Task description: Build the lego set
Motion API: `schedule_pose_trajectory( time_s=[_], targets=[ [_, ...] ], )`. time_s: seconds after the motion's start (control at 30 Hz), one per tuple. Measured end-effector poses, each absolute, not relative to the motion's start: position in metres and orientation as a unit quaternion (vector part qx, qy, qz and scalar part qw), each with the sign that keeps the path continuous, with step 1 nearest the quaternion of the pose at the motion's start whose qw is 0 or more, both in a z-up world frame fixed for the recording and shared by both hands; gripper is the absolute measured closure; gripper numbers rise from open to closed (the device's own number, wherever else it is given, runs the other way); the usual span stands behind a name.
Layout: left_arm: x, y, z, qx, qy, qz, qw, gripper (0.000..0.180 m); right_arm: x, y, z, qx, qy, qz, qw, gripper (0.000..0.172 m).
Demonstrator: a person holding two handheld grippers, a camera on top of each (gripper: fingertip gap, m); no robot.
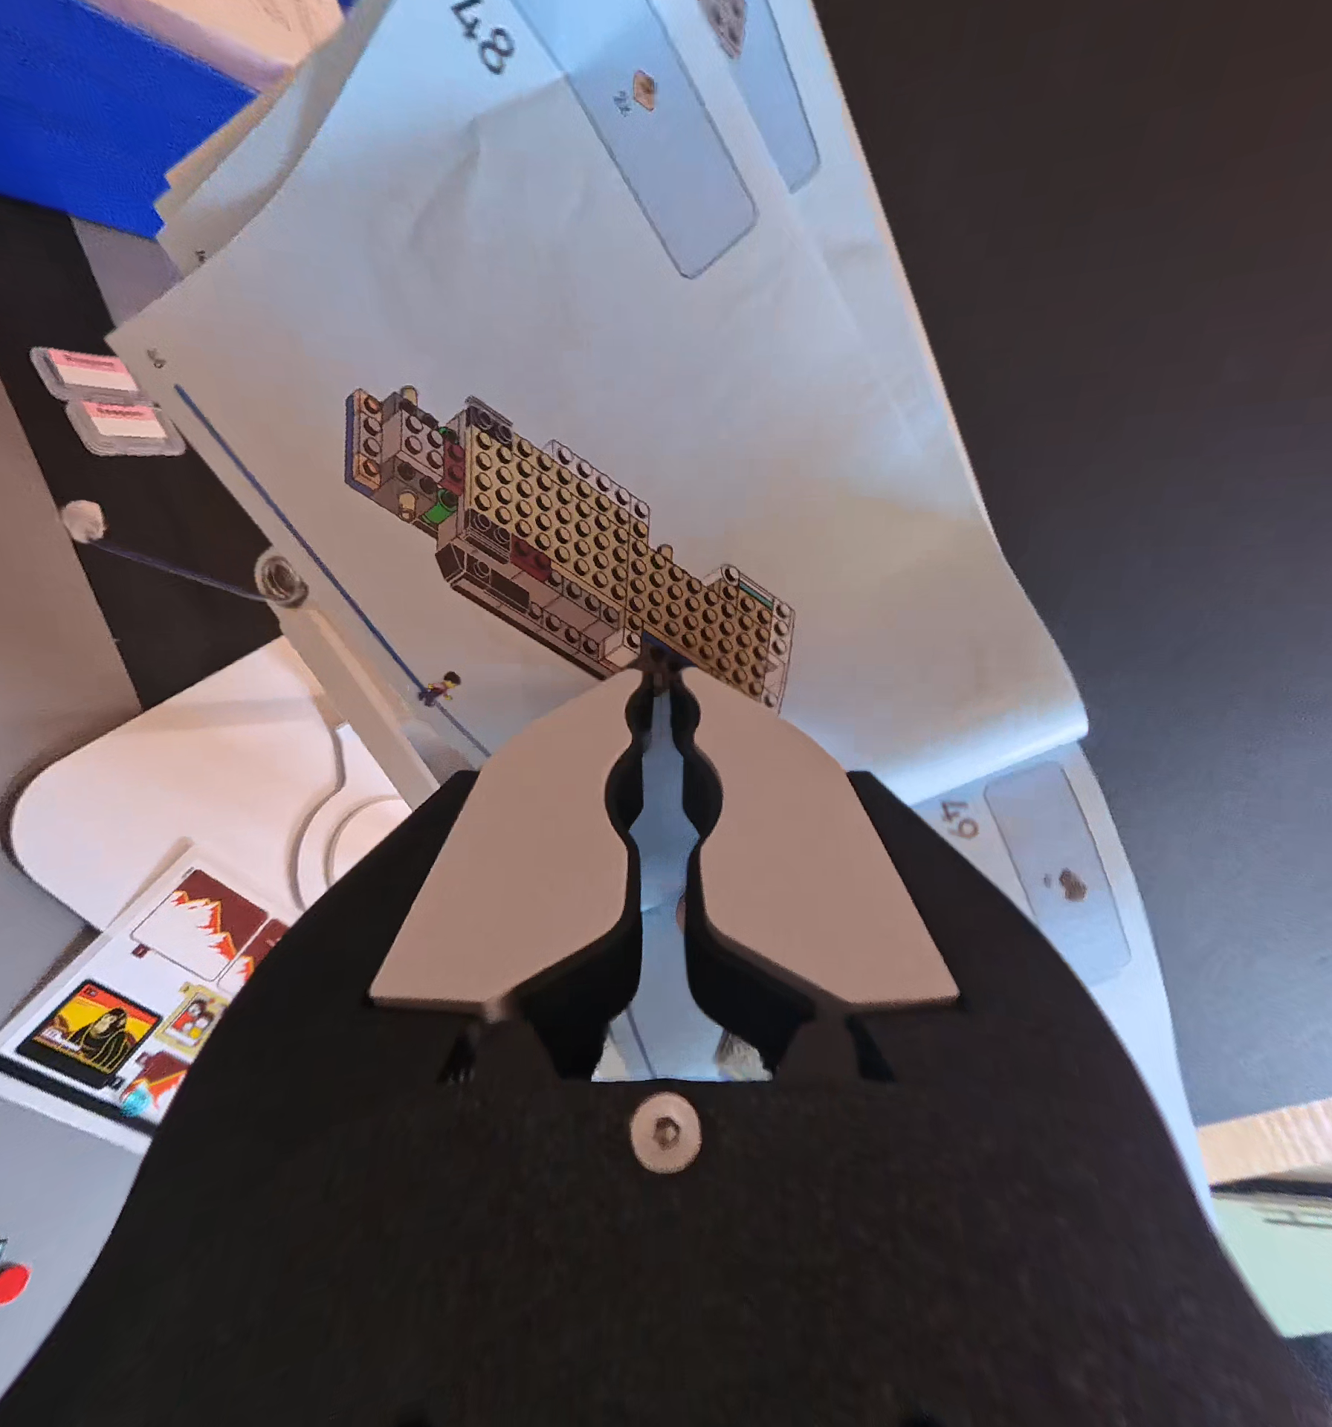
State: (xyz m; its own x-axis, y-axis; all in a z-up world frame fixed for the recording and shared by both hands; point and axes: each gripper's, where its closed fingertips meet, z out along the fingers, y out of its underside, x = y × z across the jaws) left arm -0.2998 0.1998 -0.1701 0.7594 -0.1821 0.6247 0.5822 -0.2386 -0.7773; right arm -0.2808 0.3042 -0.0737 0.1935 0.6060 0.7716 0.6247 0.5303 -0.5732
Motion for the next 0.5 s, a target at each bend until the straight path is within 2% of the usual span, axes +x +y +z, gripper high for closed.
schedule_pose_trajectory(
  time_s=[0.13, 0.27, 0.4, 0.5],
  targets=[
    [-0.287, 0.202, -0.153, -0.706, -0.114, -0.307, 0.628, 0.164, -0.294, 0.291, -0.078, -0.464, -0.650, -0.023, 0.601, 0.155],
    [-0.293, 0.208, -0.125, -0.705, -0.083, -0.265, 0.653, 0.166, -0.289, 0.274, -0.073, -0.463, -0.661, 0.045, 0.588, 0.146],
    [-0.303, 0.209, -0.114, -0.705, -0.076, -0.248, 0.661, 0.167, -0.246, 0.284, -0.044, -0.489, -0.619, 0.094, 0.607, 0.148],
    [-0.306, 0.208, -0.117, -0.704, -0.082, -0.254, 0.658, 0.169, -0.215, 0.317, -0.050, -0.513, -0.609, 0.037, 0.604, 0.150]
  ],
)
